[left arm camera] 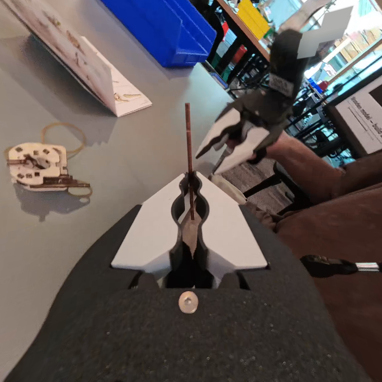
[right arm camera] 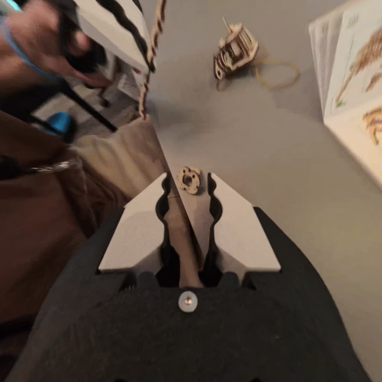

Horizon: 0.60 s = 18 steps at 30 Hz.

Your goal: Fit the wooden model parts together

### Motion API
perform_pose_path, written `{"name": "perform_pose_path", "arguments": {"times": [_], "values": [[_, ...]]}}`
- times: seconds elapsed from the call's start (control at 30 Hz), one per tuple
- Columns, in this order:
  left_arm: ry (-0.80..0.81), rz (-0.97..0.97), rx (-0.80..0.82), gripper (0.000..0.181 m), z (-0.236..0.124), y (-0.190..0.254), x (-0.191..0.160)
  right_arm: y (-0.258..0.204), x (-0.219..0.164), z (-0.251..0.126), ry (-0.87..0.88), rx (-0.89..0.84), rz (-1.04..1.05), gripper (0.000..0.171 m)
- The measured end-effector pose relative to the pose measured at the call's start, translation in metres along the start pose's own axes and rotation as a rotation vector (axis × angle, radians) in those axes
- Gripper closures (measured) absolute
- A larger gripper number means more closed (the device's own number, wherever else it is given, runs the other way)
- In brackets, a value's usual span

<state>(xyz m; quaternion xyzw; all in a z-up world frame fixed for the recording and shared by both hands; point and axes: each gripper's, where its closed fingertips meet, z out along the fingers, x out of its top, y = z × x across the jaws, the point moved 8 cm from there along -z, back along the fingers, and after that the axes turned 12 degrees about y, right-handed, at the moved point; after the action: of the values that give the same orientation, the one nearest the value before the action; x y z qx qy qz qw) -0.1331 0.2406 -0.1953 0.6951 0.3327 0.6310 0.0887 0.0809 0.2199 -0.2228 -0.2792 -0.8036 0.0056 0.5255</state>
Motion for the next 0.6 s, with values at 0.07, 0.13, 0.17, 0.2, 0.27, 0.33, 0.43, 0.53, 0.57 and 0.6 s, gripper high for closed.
{"name": "perform_pose_path", "arguments": {"times": [0.07, 0.13, 0.17, 0.2, 0.27, 0.33, 0.43, 0.53, 0.57, 0.6], "values": [[-0.033, 0.028, 0.07, 0.18, 0.002, -0.002, -0.005, -0.008, -0.014, 0.008, -0.02, -0.127, 0.03, 0.131], [-0.066, 0.093, 0.132, 0.18, 0.005, -0.003, -0.008, -0.013, -0.019, 0.017, -0.067, -0.2, 0.113, 0.115], [-0.073, 0.11, 0.149, 0.179, 0.007, -0.002, -0.01, -0.016, -0.018, 0.02, -0.075, -0.24, 0.154, 0.114], [-0.078, 0.122, 0.156, 0.179, 0.009, -0.001, -0.012, -0.02, -0.017, 0.024, -0.074, -0.277, 0.18, 0.117], [-0.081, 0.135, 0.147, 0.18, 0.012, 0.003, -0.014, -0.026, -0.016, 0.03, -0.115, -0.376, 0.203, 0.119], [-0.076, 0.127, 0.131, 0.18, 0.013, 0.005, -0.014, -0.029, -0.015, 0.034, -0.136, -0.453, 0.223, 0.121], [-0.07, 0.096, 0.1, 0.179, 0.011, 0.003, -0.014, -0.03, -0.013, 0.037, -0.087, -0.484, 0.243, 0.123], [-0.067, 0.058, 0.069, 0.179, 0.008, 0.0, -0.015, -0.027, -0.016, 0.043, -0.084, -0.479, 0.221, 0.136], [-0.061, 0.048, 0.061, 0.179, 0.007, 0.0, -0.014, -0.026, -0.015, 0.043, -0.08, -0.478, 0.217, 0.136], [-0.057, 0.041, 0.052, 0.179, 0.007, 0.0, -0.014, -0.026, -0.015, 0.043, -0.08, -0.467, 0.208, 0.136]]}}
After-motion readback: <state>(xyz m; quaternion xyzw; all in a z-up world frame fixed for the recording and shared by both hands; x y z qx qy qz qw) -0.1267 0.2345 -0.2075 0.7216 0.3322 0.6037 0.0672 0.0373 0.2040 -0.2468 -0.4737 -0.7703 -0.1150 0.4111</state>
